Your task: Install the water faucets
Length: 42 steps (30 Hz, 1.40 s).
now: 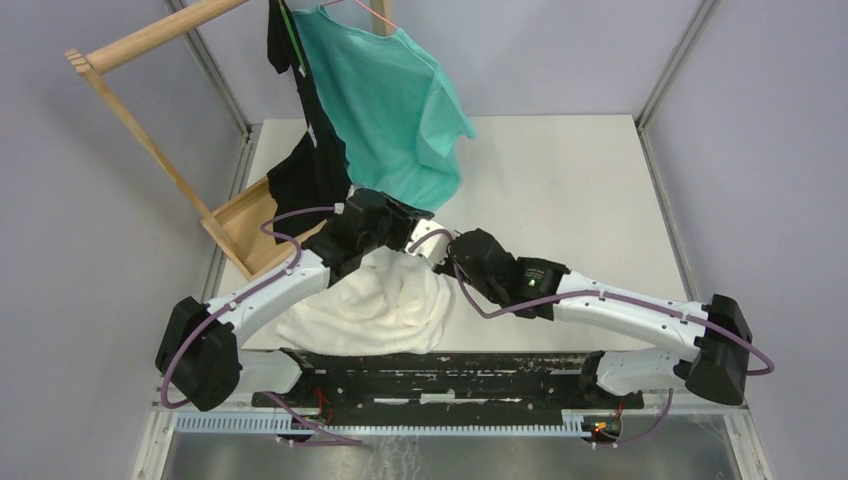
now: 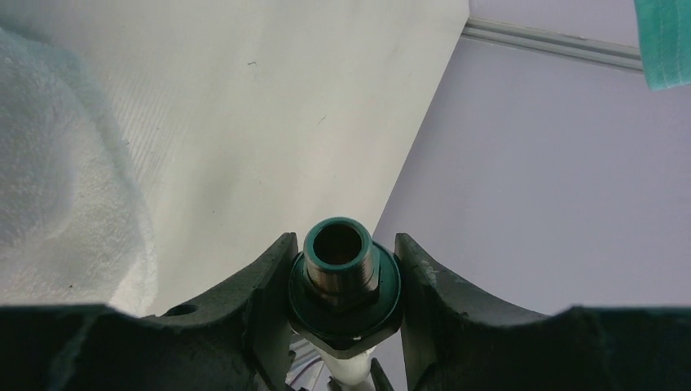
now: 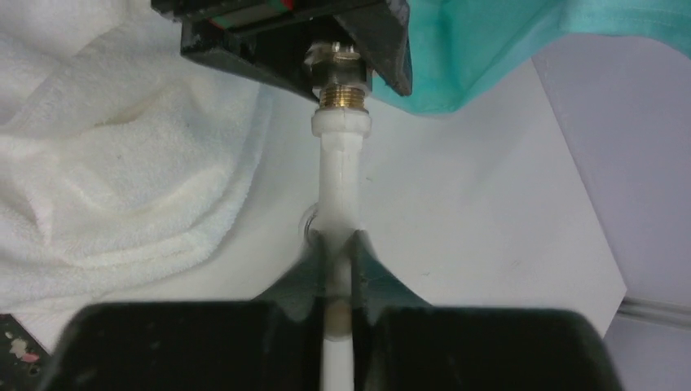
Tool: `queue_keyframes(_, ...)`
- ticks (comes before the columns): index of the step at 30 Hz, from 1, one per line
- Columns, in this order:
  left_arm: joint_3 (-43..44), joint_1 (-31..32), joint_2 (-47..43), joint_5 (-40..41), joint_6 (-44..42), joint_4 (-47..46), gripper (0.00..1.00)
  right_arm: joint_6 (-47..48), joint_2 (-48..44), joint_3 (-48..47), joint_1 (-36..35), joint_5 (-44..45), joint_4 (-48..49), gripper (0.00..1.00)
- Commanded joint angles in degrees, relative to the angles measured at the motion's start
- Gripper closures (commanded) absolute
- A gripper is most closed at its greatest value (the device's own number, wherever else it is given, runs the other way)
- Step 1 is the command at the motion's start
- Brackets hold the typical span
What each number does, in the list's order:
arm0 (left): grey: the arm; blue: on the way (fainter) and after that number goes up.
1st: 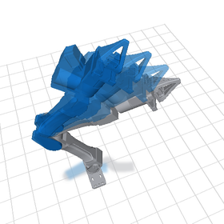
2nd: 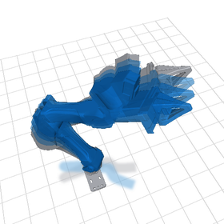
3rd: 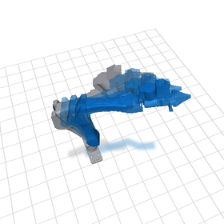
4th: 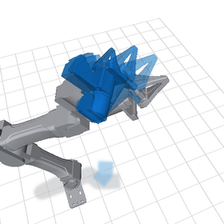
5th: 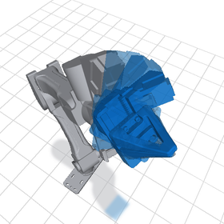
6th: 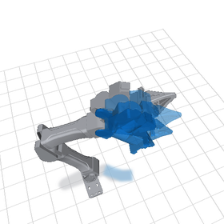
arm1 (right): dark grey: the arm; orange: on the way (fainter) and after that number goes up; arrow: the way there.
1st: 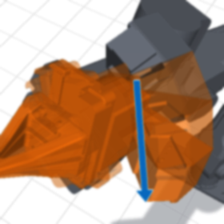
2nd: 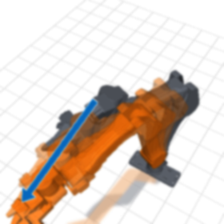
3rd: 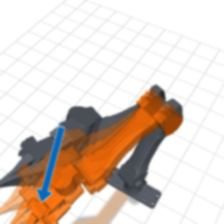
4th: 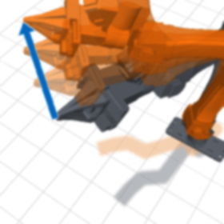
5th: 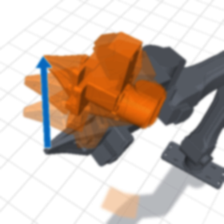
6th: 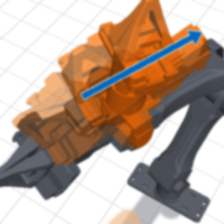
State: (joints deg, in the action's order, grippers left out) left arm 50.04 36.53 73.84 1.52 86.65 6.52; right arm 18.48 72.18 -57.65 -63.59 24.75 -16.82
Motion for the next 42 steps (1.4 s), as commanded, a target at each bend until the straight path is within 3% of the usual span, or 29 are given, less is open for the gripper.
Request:
queue_keyframes(1,0.15,0.07,-2.74,-0.59,-0.63,-8.63,0.97,-8.54,1.31,-2.41,-0.07,-1.47,1.02,0.99)
queue_keyframes(8,-1.82,0.01,-3.06,-1.42,-1.27,-11.68,0.97,-26.07,-3.82,0.78,7.08,-17.98,6.86,1.0)
queue_keyframes(12,-2.97,-0.12,-3.34,-1.46,-0.79,-12.54,0.97,-28.46,-5.8,0.33,9.76,-17.33,4.7,0.97)
queue_keyframes(17,-3.41,-1.05,-3.08,-4.16,-3.11,-16.12,0.97,-29.3,-9.07,2.01,15.53,-18.23,2.39,0.62)
queue_keyframes(21,-3.9,-4.35,-0.38,-15.55,-6.07,-23.67,0.97,-33.69,-12.24,3.28,22.19,-23.0,-0.46,0.21)
queue_keyframes(24,-3.71,-5.09,2.39,-23.34,-8.28,-29.99,0.97,-41.57,-13.84,4.07,28.8,-30.9,-0.55,0.07)
queue_keyframes(31,-2.5,-5.57,4.92,-33.8,-14.74,-34.9,0.97,-59.04,-12.88,3.66,45.82,-56.83,4.76,0.01)
queue_keyframes(36,-0.57,-6.01,4.65,-39.78,-23.36,-35.65,0.97,-69.71,-8.97,2.7,56.32,-68.18,5.41,0.01)
queue_keyframes(42,-0.38,-6.02,3.26,-43.03,-30.57,-37.63,0.97,-77.58,-2.7,3.91,59.68,-79.99,4.97,0.01)
